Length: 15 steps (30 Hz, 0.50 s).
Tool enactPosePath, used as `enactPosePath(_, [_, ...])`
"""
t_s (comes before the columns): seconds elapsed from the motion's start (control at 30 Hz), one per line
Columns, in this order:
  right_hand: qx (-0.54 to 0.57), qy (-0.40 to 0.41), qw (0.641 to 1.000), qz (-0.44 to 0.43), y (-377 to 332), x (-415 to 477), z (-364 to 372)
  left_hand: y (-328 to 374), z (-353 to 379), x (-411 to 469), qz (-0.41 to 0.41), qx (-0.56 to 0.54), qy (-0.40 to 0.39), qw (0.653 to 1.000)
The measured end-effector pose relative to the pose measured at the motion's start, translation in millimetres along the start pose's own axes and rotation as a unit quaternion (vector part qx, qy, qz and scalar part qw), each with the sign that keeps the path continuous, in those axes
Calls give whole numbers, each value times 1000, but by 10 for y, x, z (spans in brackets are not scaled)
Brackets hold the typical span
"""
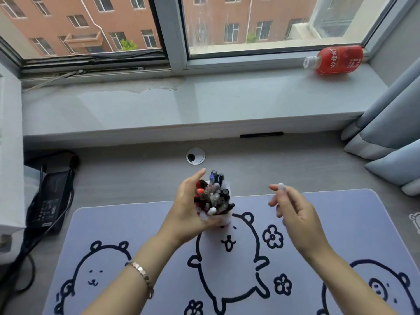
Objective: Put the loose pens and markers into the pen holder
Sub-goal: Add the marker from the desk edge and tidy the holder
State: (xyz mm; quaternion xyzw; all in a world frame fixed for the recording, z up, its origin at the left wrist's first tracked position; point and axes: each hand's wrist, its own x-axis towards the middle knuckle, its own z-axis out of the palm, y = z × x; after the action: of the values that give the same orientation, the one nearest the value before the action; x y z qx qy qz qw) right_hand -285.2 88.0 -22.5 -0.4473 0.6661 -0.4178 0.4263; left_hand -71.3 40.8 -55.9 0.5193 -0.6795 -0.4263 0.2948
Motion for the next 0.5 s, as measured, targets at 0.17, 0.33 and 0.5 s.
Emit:
enactPosePath(0.17, [33, 35, 998, 37, 120, -20, -85, 128, -53, -15, 38, 158, 27, 986])
enactPosePath(0.33, [33, 21, 999, 38, 111, -41, -60, 166, 164, 42, 106, 252, 118, 955])
enactPosePath(0.5, [39, 5, 999, 35, 106, -61, -5, 196, 247, 71, 90, 219, 160, 958])
